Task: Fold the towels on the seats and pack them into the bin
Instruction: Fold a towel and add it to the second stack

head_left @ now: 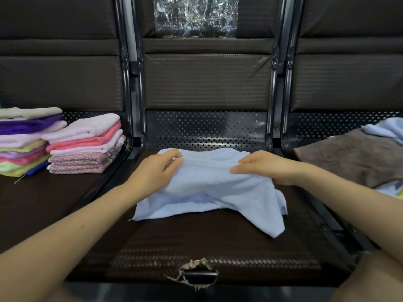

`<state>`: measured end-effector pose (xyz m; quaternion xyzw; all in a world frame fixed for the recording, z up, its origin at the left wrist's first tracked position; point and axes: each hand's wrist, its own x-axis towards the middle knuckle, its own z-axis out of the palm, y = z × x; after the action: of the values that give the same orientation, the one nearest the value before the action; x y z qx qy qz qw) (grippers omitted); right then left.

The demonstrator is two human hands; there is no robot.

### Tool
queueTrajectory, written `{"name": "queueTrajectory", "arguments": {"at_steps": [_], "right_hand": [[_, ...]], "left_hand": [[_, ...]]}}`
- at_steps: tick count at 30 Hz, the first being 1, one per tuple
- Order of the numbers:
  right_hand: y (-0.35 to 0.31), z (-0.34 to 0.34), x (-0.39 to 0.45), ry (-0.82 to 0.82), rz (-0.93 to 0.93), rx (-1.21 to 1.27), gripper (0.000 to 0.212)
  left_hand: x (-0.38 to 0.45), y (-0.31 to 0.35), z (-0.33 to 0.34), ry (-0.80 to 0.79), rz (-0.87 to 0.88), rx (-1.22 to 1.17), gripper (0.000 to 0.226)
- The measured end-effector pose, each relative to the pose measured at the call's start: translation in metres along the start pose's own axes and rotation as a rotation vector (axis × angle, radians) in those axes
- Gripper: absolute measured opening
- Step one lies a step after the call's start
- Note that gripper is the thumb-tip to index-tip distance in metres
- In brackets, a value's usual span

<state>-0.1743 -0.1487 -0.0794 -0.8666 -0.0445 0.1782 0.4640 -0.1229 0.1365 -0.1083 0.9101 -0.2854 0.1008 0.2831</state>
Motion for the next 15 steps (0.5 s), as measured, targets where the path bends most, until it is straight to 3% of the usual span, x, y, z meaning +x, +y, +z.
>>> {"name": "queueTrajectory", "arguments": {"at_steps": [5, 8, 10, 12, 15], "right_hand": [[0.009, -0.003, 0.005, 0.012, -0.055, -0.371, 0.046], [0.024, -0.014, 0.008, 0.081, 0.006, -0.359, 0.050], [0.031, -0.023, 0.006, 0.155, 0.023, -0.216, 0.048], [0.035, -0.029, 0.005, 0.238, 0.004, 0.042, 0.044], [0.035, -0.024, 0.013, 0.331, -0.012, 0.474, 0.031]], "left_hand": [[0.005, -0.023, -0.001, -0.143, 0.013, 0.368, 0.022], [0.005, -0.039, 0.003, -0.114, -0.192, 0.242, 0.026], [0.006, -0.045, -0.001, -0.044, -0.299, 0.099, 0.029], [0.006, -0.051, -0.008, 0.000, -0.301, 0.031, 0.029], [0.001, -0.058, -0.016, -0.069, -0.297, -0.028, 0.023]]}}
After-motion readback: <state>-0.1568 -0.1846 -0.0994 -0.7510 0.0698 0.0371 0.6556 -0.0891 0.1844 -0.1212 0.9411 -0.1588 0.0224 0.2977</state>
